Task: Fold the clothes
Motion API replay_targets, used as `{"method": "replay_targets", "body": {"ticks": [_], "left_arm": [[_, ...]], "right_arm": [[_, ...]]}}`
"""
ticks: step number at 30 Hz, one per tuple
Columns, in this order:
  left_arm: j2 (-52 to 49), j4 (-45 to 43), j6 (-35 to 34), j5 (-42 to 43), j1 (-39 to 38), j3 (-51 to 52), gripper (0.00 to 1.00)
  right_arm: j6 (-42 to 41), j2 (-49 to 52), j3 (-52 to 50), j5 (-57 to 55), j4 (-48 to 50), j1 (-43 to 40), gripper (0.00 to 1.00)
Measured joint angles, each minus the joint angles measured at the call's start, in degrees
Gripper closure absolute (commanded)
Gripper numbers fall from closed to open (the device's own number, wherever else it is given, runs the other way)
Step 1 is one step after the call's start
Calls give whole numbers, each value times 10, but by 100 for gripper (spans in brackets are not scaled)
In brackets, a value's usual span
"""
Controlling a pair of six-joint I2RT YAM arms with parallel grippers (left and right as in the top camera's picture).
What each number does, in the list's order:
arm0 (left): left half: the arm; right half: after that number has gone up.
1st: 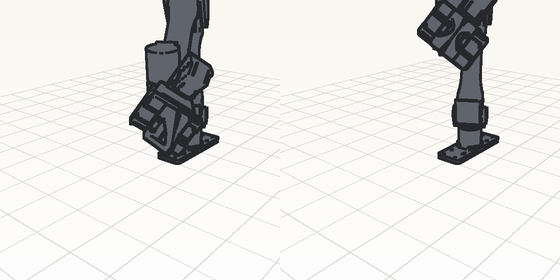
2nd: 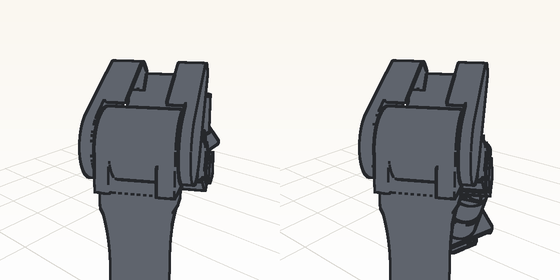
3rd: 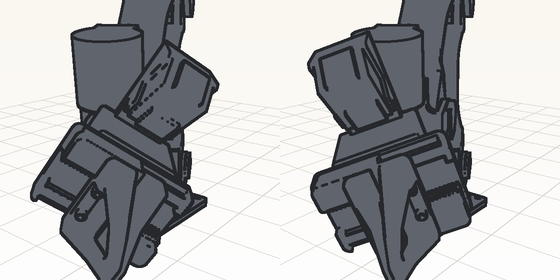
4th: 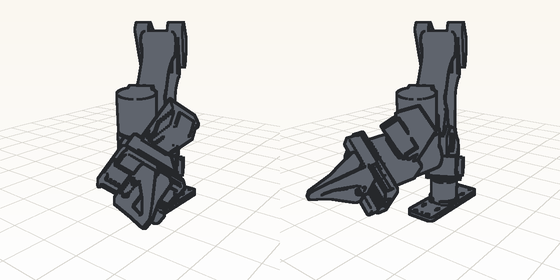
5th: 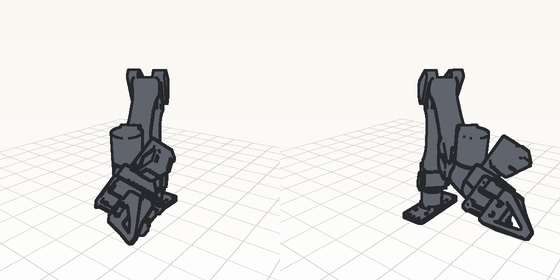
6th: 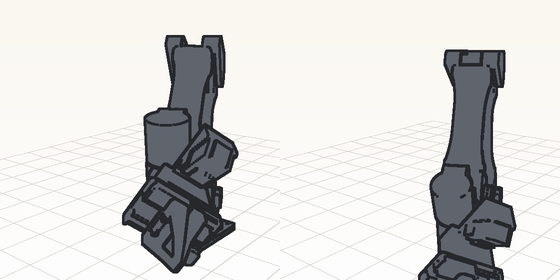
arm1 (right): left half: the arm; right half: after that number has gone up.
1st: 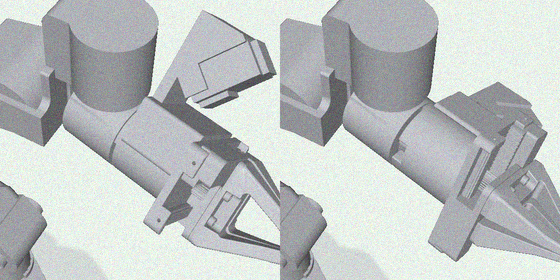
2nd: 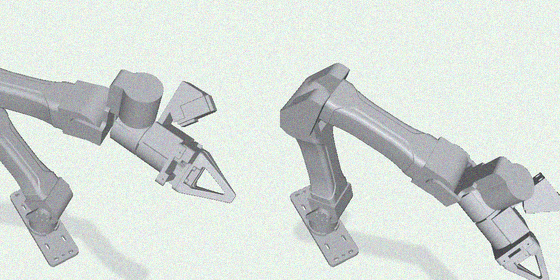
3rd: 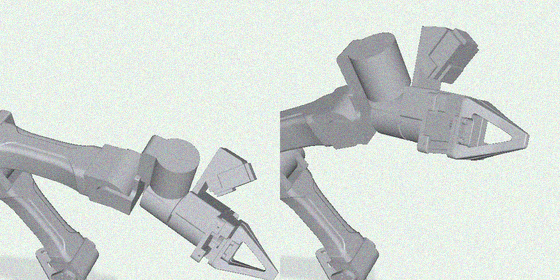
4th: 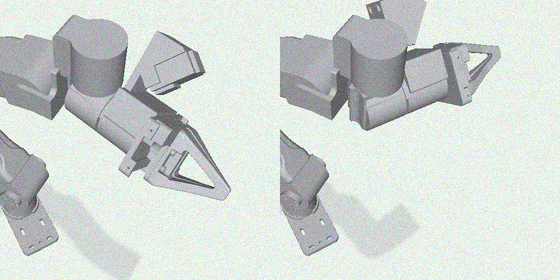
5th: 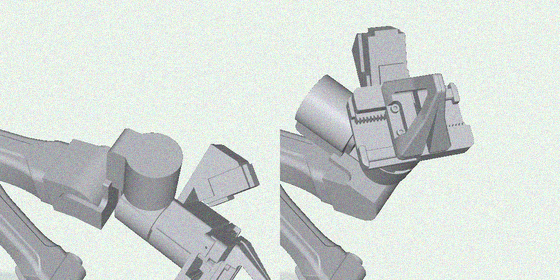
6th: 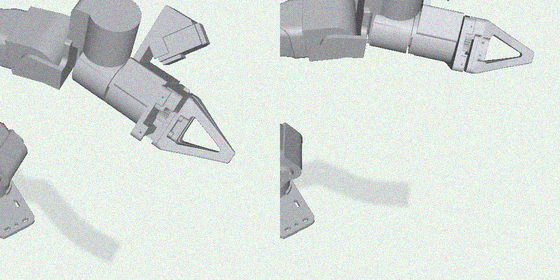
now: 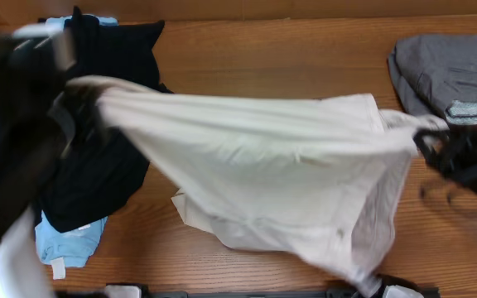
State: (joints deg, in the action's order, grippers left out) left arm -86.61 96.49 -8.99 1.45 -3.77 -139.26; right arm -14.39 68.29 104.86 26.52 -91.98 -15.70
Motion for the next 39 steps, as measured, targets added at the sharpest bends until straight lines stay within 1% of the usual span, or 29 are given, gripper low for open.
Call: {"method": "replay_targets", "body": {"ticks": [5, 9, 14, 18, 21, 22, 23, 24, 25, 27, 28, 30, 32, 34, 36, 38, 39], "left_arm": [[-142, -64, -1, 36, -6, 60, 96], [-261, -140, 2, 70, -8, 69, 96], [-395, -249, 11, 101, -15, 70, 96], [-476, -322, 16, 113, -24, 72, 96], [-518, -381, 17, 121, -32, 75, 96], [-527, -403, 17, 123, -35, 76, 90], [-533, -431, 19, 125, -38, 77, 64], [-538, -462, 21, 128, -40, 78, 16], [-539, -497, 21, 130, -42, 78, 0], [-539, -568, 19, 133, -45, 78, 0], [-538, -611, 14, 134, -45, 76, 0], [-538, -621, -1, 136, -45, 73, 0], [-538, -602, -19, 143, -44, 61, 0], [-538, -549, -31, 158, -38, 40, 0], [-538, -481, -28, 171, -29, 10, 0], [-537, -421, -13, 181, -19, -11, 0], [-537, -383, 6, 184, -15, -19, 2]], "right_arm": [[14, 137, -38, -3, 68, 5, 96], [24, 255, -41, -17, 132, 14, 96], [29, 377, -41, -43, 209, 28, 95], [32, 463, -42, -63, 276, 38, 95], [34, 502, -43, -75, 329, 45, 95], [34, 509, -44, -77, 350, 48, 95], [35, 513, -44, -79, 372, 50, 92], [35, 514, -46, -80, 395, 53, 83], [33, 514, -46, -79, 424, 55, 66], [32, 514, -46, -80, 490, 59, 20], [32, 514, -46, -81, 533, 60, 0], [31, 514, -46, -81, 554, 60, 0], [24, 514, -46, -83, 561, 57, 0], [19, 514, -43, -83, 542, 52, 0], [16, 514, -40, -84, 518, 47, 0], [13, 514, -35, -83, 486, 40, 0], [12, 513, -34, -84, 471, 38, 0]]}}
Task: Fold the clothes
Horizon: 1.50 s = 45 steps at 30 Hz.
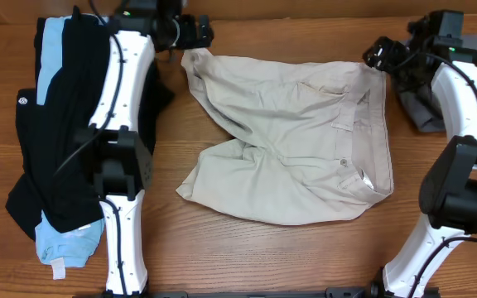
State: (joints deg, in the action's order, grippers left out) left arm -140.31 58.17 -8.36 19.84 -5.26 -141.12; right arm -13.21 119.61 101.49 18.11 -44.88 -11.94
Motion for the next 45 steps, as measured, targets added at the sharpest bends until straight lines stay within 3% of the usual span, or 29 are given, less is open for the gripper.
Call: {"method": "replay_targets", "body": {"ticks": [4, 6, 13, 20, 27, 32, 34, 45], "left_arm": [[1, 92, 87, -10, 11, -3, 31], [1, 102, 126, -33, 8, -2, 39], [-2, 63, 179, -141, -20, 35, 39], [-39, 31, 102, -187, -28, 37, 36], [-93, 22, 53, -206, -27, 39, 26], [-105, 14, 27, -209, -26, 39, 26], [-105, 16, 21, -210, -26, 39, 32], [-104, 198, 5, -209, -14, 28, 25]], "right_arm": [[-3, -4, 2, -1, -53, -3, 0], [-3, -5, 3, -1, -69, -1, 0], [-3, -5, 3, -1, -79, 12, 0], [-3, -5, 3, -1, -83, 15, 0], [-3, -5, 3, -1, -85, 15, 0], [-3, -5, 3, -1, -89, 15, 0], [-3, -5, 3, -1, -89, 15, 0], [-3, -5, 3, -1, -92, 15, 0]]}}
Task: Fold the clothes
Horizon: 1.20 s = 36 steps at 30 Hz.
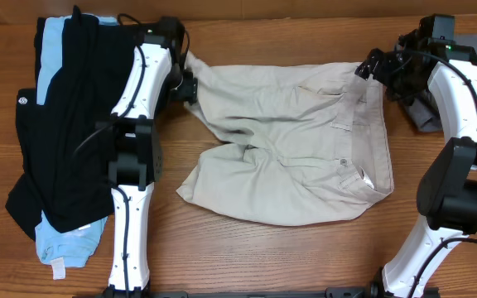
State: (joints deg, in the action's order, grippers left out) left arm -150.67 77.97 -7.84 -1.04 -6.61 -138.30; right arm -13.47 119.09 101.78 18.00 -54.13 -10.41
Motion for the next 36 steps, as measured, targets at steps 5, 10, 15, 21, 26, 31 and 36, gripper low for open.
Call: {"method": "replay_targets", "body": {"ticks": [5, 10, 15, 21, 26, 31, 36], "left_arm": [[0, 54, 3, 11, 19, 0, 28], [0, 87, 36, 45, 32, -13, 29], [0, 98, 93, 72, 22, -83, 29], [8, 101, 151, 86, -21, -99, 31], [8, 95, 173, 92, -49, -86, 63], [8, 66, 186, 92, -47, -67, 85], [8, 80, 186, 92, -45, -67, 69]], "right_arm": [[0, 0, 0, 0, -9, 0, 0], [0, 0, 0, 0, -9, 0, 0], [0, 0, 0, 0, -9, 0, 0], [0, 0, 0, 0, -10, 0, 0], [0, 0, 0, 0, -13, 0, 0], [0, 0, 0, -1, -14, 0, 0], [0, 0, 0, -3, -21, 0, 0]]}}
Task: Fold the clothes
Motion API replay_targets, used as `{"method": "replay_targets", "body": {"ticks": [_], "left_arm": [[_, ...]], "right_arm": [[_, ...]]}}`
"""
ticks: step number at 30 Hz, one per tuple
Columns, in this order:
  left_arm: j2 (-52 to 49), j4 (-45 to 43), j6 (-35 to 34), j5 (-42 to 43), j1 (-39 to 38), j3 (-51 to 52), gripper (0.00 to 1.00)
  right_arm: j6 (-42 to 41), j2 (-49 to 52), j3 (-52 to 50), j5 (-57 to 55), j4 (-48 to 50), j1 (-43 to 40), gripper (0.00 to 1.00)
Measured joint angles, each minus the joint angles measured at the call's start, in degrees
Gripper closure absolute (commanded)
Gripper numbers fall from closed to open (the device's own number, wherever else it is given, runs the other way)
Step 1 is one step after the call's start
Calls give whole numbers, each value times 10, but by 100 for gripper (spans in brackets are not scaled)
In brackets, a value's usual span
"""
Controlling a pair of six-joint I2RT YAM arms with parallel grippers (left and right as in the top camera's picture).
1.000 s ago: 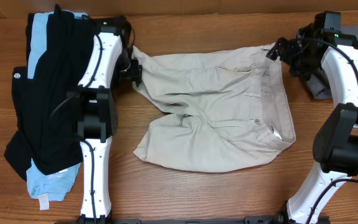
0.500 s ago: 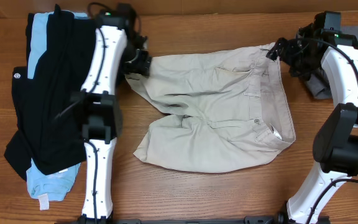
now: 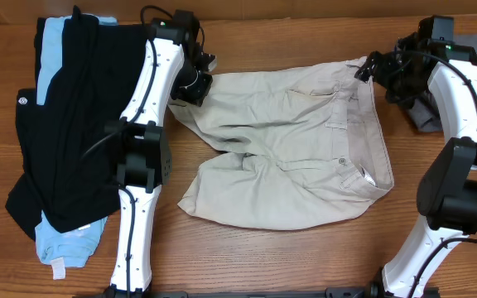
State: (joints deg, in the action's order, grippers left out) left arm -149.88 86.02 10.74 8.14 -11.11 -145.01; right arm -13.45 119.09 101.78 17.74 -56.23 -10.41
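The beige shorts (image 3: 292, 153) lie spread in the middle of the table, waistband to the right, legs to the left. The far leg is drawn in and wrinkled; the near leg lies flat toward the front. My left gripper (image 3: 200, 80) sits at the far leg's hem and looks shut on it. At the far corner of the waistband, which rises slightly toward it, my right gripper (image 3: 368, 69) also looks shut on the cloth. The arms partly hide the fingertips of both.
A pile of black and light-blue clothes (image 3: 60, 124) covers the left side of the wooden table (image 3: 288, 257). A grey folded garment lies at the far right behind the right arm.
My left gripper has shifted right and a little back with the far leg's hem, bunching that leg toward the middle. The right gripper stays at the waistband corner, which now sits slightly higher.
First both grippers held the shorts stretched in the air above the table. Then the shorts lay spread on the table with both grippers near their far corners. The left gripper was then lower at the far leg's hem, and now it has drawn that hem rightward.
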Motion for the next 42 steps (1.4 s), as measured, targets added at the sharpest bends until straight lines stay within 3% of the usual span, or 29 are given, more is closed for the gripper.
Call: {"method": "replay_targets", "body": {"ticks": [5, 14, 18, 24, 27, 32, 40, 41, 42], "left_arm": [[0, 28, -1, -9, 0, 0, 48], [0, 37, -2, -20, 4, 1, 44], [0, 14, -3, -20, 5, 15, 52], [0, -45, -22, -20, 2, 53, 90], [0, -65, -38, -19, 2, 55, 96], [0, -78, -63, -19, 2, 37, 96], [0, -107, -76, -13, 0, -76, 94], [0, -114, -76, -13, -1, -82, 87], [0, -119, -75, -13, -2, -84, 69]], "right_arm": [[0, 0, 0, 0, 0, 0, 0], [0, 0, 0, -4, -3, 0, 0], [0, 0, 0, -6, -3, 0, 0], [0, 0, 0, -6, -3, 0, 0], [0, 0, 0, -6, -3, 0, 0], [0, 0, 0, -8, -3, 0, 0], [0, 0, 0, -13, -3, 0, 0], [0, 0, 0, -14, -3, 0, 0], [0, 0, 0, -15, -3, 0, 0]]}}
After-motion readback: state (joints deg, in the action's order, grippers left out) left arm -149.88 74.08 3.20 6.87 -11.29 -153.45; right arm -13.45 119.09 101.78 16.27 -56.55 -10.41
